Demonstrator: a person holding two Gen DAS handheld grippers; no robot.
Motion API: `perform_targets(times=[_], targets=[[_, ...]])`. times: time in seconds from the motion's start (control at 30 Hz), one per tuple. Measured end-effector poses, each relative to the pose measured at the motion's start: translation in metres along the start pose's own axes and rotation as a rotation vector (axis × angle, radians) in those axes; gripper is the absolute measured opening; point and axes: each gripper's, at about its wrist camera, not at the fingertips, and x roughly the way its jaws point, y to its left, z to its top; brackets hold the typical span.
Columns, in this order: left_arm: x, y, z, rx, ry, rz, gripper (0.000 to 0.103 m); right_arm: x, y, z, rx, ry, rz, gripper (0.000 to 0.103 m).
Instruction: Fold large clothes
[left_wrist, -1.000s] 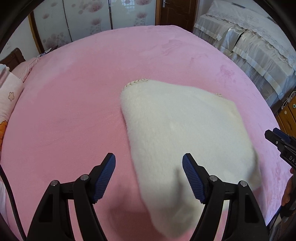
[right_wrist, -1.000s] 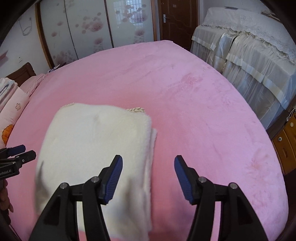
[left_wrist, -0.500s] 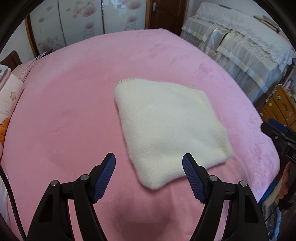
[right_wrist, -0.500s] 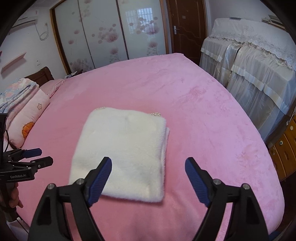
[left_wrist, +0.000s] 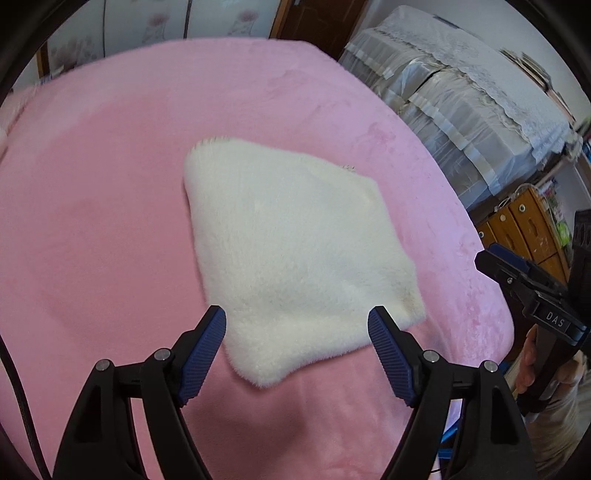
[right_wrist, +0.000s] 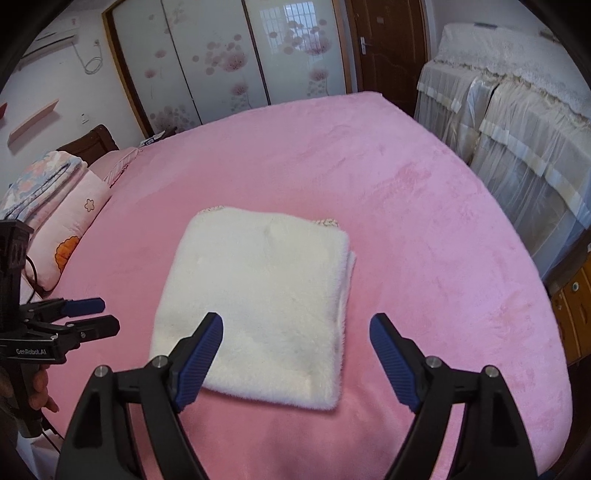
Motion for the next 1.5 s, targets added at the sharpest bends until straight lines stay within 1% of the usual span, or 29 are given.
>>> perform_targets(times=[0.1, 0.17, 0.33, 0.37, 0.43, 0.47, 0.53, 0.63, 0.8, 0.83, 0.97, 1.1, 1.2, 1.27, 1.3, 1.33, 1.37, 1.43, 1.5], targets=[[0.027, 0.014, 0.005, -0.024, 0.024, 0.002, 0.078, 0.029, -0.015, 0.004, 0.036, 0.051, 0.026, 0.082], [0.045, 0.021, 0.008, -0.03, 0.045, -0.012, 0.078, 0.051, -0.027, 0.005, 0.068, 0.098, 0.049, 0.082], [0.091, 0.045, 0.008, -0.099, 0.101, -0.062, 0.078, 0.11, -0.054, 0.0, 0.156, 0.219, 0.152, 0.082], [0.1, 0.048, 0.008, -0.106, 0.11, -0.058, 0.079, 0.121, -0.057, -0.002, 0.172, 0.24, 0.175, 0.082], [0.113, 0.052, 0.008, -0.098, 0.102, -0.039, 0.085, 0.141, -0.064, -0.006, 0.207, 0.276, 0.224, 0.082], [0.116, 0.053, 0.009, -0.094, 0.099, -0.032, 0.086, 0.149, -0.067, -0.007, 0.221, 0.288, 0.24, 0.082], [0.124, 0.056, 0.011, -0.099, 0.104, -0.035, 0.09, 0.165, -0.071, -0.011, 0.236, 0.304, 0.278, 0.082], [0.138, 0.063, 0.013, -0.123, 0.122, -0.064, 0.096, 0.183, -0.078, -0.017, 0.279, 0.319, 0.352, 0.082], [0.159, 0.069, 0.013, -0.126, 0.124, -0.117, 0.103, 0.21, -0.081, -0.023, 0.331, 0.322, 0.493, 0.082], [0.162, 0.07, 0.013, -0.127, 0.122, -0.127, 0.103, 0.214, -0.08, -0.023, 0.334, 0.318, 0.509, 0.084], [0.175, 0.075, 0.013, -0.14, 0.121, -0.162, 0.103, 0.227, -0.074, -0.021, 0.316, 0.315, 0.542, 0.087], [0.185, 0.079, 0.013, -0.162, 0.132, -0.196, 0.103, 0.229, -0.067, -0.019, 0.283, 0.316, 0.537, 0.09], [0.185, 0.078, 0.013, -0.161, 0.122, -0.178, 0.102, 0.223, -0.056, -0.018, 0.226, 0.292, 0.504, 0.086], [0.183, 0.072, 0.014, -0.153, 0.108, -0.147, 0.098, 0.217, -0.05, -0.018, 0.204, 0.272, 0.501, 0.073], [0.181, 0.067, 0.014, -0.143, 0.101, -0.124, 0.094, 0.214, -0.05, -0.017, 0.199, 0.265, 0.497, 0.07], [0.178, 0.062, 0.014, -0.129, 0.093, -0.103, 0.088, 0.211, -0.048, -0.017, 0.192, 0.258, 0.49, 0.064], [0.174, 0.058, 0.015, -0.112, 0.084, -0.085, 0.086, 0.206, -0.045, -0.017, 0.182, 0.245, 0.478, 0.058], [0.167, 0.049, 0.017, -0.078, 0.067, -0.05, 0.077, 0.198, -0.042, -0.016, 0.174, 0.229, 0.454, 0.052], [0.159, 0.041, 0.018, -0.055, 0.051, -0.023, 0.074, 0.188, -0.04, -0.016, 0.182, 0.212, 0.431, 0.048]])
